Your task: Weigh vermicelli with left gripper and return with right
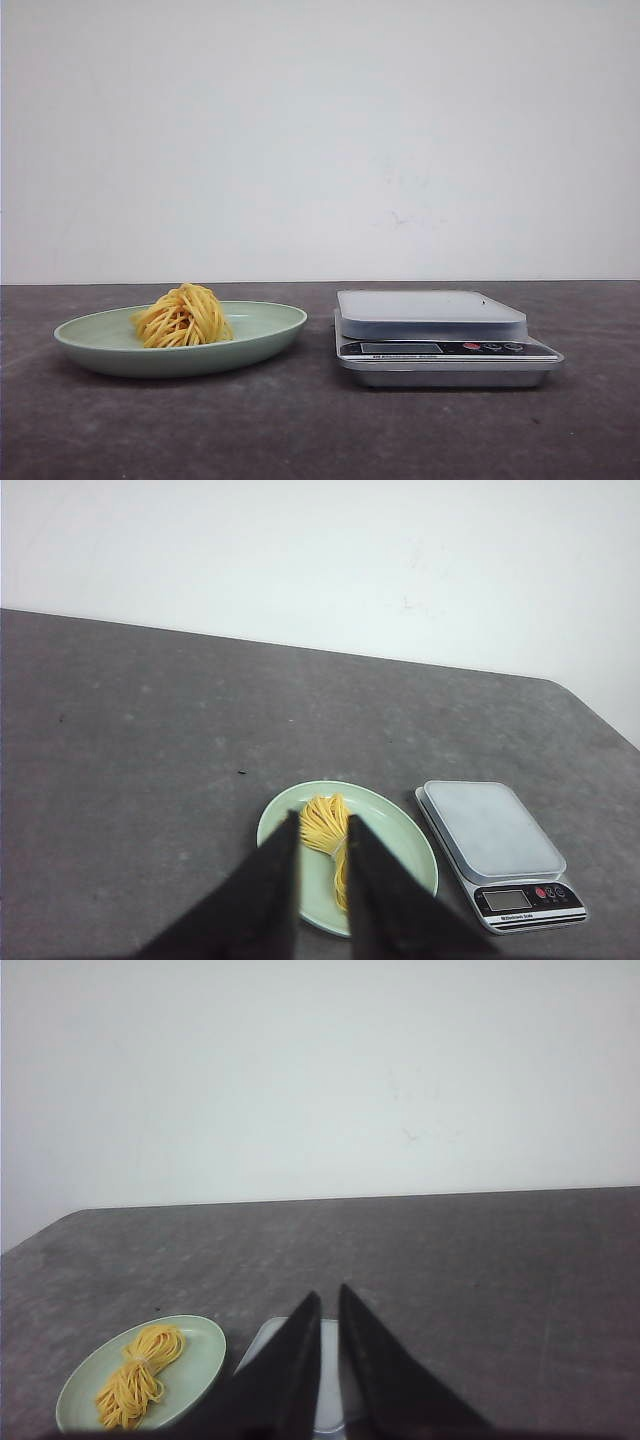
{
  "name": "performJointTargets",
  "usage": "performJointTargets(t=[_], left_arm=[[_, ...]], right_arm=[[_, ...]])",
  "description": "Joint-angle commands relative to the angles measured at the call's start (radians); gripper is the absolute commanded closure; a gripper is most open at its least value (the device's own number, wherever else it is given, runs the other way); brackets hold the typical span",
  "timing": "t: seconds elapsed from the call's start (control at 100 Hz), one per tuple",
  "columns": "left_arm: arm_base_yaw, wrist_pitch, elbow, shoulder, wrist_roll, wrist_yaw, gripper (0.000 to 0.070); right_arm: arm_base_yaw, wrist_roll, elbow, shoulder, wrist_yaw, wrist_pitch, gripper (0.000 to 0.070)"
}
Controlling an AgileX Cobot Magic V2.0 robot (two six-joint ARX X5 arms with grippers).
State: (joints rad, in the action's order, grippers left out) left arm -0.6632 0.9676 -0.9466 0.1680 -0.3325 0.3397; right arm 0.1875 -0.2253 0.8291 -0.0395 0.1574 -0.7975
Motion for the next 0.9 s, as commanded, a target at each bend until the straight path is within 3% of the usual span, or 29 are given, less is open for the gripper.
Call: performJointTargets(t=[0.0,0.89], left_arm=[[-0.005,-0.013,-0.008,0.002,0.011,0.0,0.069],[-0.005,-0.015,-0.008,0.002,0.006,0.0,0.0689]], right_arm=[[-0.001,-0.011,0.01,0.001,0.001,0.007,0.0694],[-0.001,-0.01,0.01,0.001,0.002,-0.002,0.0694]])
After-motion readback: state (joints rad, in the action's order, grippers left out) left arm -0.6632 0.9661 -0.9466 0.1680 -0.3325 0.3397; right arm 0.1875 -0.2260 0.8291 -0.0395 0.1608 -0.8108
